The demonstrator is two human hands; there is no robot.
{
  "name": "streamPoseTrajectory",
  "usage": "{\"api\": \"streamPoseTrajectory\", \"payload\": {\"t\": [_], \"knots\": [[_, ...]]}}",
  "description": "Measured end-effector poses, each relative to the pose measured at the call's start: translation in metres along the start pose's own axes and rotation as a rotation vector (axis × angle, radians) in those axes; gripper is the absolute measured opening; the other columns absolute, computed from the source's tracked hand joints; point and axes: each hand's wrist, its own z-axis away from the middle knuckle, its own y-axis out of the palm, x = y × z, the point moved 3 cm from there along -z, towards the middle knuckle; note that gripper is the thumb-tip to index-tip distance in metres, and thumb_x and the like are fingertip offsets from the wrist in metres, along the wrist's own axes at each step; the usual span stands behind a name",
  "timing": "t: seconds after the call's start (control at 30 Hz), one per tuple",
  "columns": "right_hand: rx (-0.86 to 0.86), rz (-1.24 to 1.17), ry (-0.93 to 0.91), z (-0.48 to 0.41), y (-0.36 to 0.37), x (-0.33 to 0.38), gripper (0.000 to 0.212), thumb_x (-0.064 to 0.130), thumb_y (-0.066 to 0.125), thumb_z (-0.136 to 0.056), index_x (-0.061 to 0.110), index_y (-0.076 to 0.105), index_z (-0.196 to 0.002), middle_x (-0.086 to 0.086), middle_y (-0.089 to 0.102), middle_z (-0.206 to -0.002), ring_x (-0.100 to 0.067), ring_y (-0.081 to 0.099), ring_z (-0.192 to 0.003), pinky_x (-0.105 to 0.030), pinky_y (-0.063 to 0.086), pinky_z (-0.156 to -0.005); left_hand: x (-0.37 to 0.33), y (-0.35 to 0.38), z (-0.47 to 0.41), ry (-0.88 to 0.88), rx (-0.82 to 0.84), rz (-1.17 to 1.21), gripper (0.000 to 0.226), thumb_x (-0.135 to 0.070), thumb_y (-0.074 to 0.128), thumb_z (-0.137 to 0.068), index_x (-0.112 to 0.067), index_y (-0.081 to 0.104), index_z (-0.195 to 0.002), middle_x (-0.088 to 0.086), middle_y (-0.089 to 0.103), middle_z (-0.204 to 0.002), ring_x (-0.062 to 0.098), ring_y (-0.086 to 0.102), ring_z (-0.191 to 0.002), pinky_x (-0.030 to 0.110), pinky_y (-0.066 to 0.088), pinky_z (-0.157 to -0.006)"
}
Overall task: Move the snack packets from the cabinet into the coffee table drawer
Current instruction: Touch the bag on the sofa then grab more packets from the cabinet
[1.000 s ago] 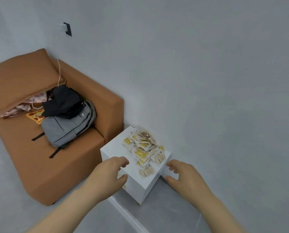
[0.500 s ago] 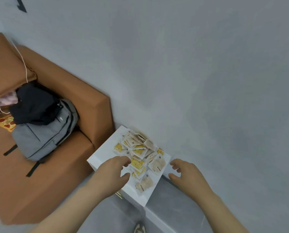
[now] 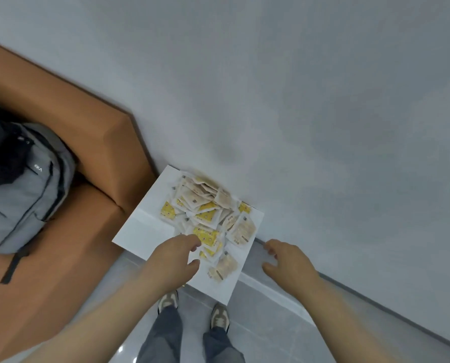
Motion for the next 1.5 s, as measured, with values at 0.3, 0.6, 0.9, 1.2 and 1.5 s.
{"api": "streamPoseTrajectory", "payload": {"t": [0.3, 0.6, 0.9, 1.2, 1.5], "knots": [[0.072, -0.051, 0.098, -0.064, 0.074, -0.019, 0.042, 0.026, 0.058, -0.089, 0.021, 0.051, -0.13, 0.0, 0.06, -0.122, -0.015, 0.055, -0.11, -0.024, 0.042, -0.087, 0.069, 0.077, -0.057, -0.096, 0.207, 0.018, 0.039, -0.03, 0.054, -0.092, -0.022, 0.047, -0.129, -0.005, 0.054, -0.125, 0.013, 0.053, -0.11, 0.022, 0.041, -0.091], [0.096, -0.06, 0.169, -0.113, 0.136, -0.049, 0.041, 0.028, 0.058, -0.09, 0.023, 0.051, -0.129, 0.002, 0.059, -0.123, -0.014, 0.056, -0.108, -0.024, 0.043, -0.089, 0.109, 0.139, -0.112, -0.271, 0.188, 0.151, 0.052, -0.041, 0.061, -0.087, -0.013, 0.046, -0.129, 0.002, 0.054, -0.127, 0.019, 0.054, -0.112, 0.028, 0.044, -0.091], [0.059, -0.068, 0.184, -0.146, 0.164, -0.07, 0.041, 0.031, 0.061, -0.089, 0.025, 0.051, -0.128, 0.004, 0.059, -0.123, -0.012, 0.057, -0.107, -0.024, 0.045, -0.089, 0.103, 0.184, -0.163, 0.238, 0.008, -0.355, 0.081, -0.035, 0.092, -0.042, -0.008, 0.061, -0.112, 0.013, 0.061, -0.111, 0.033, 0.063, -0.094, 0.039, 0.056, -0.07], [0.059, -0.089, 0.188, -0.15, 0.184, -0.087, 0.04, 0.033, 0.06, -0.089, 0.028, 0.051, -0.128, 0.008, 0.059, -0.122, -0.01, 0.056, -0.108, -0.023, 0.043, -0.091, 0.101, 0.206, -0.193, 0.231, -0.083, -0.511, 0.108, -0.029, 0.091, -0.037, -0.015, 0.043, -0.133, 0.013, 0.049, -0.126, 0.035, 0.044, -0.114, 0.05, 0.042, -0.095], [0.062, -0.124, 0.199, -0.151, 0.19, -0.096, 0.039, 0.031, 0.061, -0.089, 0.027, 0.053, -0.126, 0.007, 0.061, -0.12, -0.01, 0.057, -0.105, -0.024, 0.045, -0.091, 0.1, 0.196, -0.2, 0.319, -0.122, -0.554, 0.078, -0.029, 0.087, -0.037, -0.01, 0.062, -0.108, 0.01, 0.06, -0.095, 0.032, 0.057, -0.087, 0.04, 0.049, -0.074]]}}
